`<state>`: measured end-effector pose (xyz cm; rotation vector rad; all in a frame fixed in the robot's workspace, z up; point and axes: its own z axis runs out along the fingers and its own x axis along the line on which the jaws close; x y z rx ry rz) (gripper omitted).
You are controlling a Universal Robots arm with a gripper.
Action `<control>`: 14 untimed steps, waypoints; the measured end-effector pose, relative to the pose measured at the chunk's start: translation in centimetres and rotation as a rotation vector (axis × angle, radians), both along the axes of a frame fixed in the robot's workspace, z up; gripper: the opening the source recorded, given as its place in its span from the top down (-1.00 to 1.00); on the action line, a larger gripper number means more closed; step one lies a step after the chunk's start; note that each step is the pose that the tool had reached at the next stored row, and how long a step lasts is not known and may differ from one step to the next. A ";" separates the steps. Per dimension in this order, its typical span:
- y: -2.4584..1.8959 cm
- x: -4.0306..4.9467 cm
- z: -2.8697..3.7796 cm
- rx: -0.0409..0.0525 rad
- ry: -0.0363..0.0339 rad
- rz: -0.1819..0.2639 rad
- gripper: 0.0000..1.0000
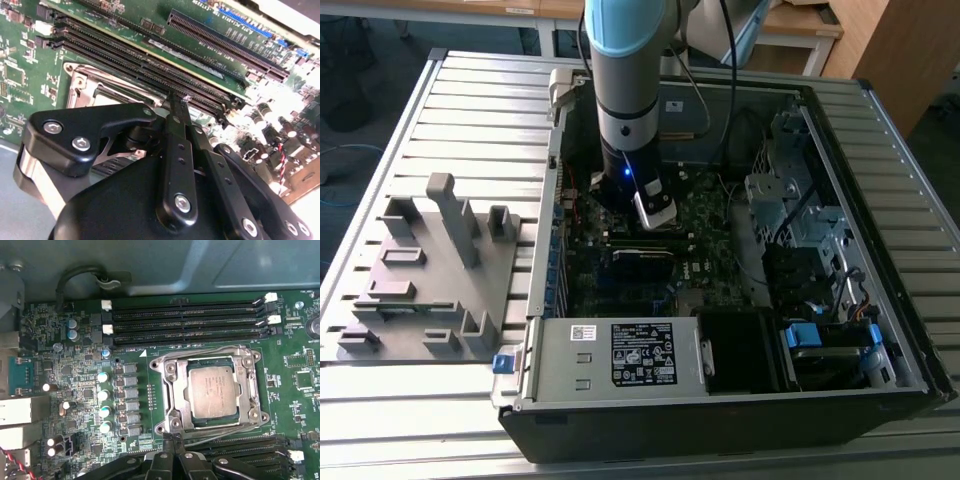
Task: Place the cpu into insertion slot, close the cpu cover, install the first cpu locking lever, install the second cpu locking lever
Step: 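Install the second cpu locking lever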
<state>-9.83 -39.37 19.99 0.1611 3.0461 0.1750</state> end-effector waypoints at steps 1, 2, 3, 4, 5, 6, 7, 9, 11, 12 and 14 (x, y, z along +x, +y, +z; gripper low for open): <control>-0.07 0.00 0.00 0.0086 0.0000 0.000 0.80; -0.12 0.00 0.00 0.0197 -0.0001 0.000 0.80; -0.17 0.00 0.00 0.0318 0.0001 0.000 0.80; -0.21 0.00 -0.01 0.0441 0.0001 0.000 0.80; -0.26 0.00 -0.02 0.0542 0.0000 0.000 0.80; -0.31 0.00 -0.04 0.0620 0.0000 0.000 0.80; -0.37 0.00 -0.07 0.0685 0.0000 0.000 0.80; -0.47 -0.01 -0.14 0.0773 0.0000 0.000 0.80; -0.57 -0.03 -0.25 0.0854 0.0000 0.000 0.80; -0.62 -0.04 -0.30 0.0891 0.0000 0.000 0.80; -0.72 -0.06 -0.38 0.0970 0.0002 0.000 0.80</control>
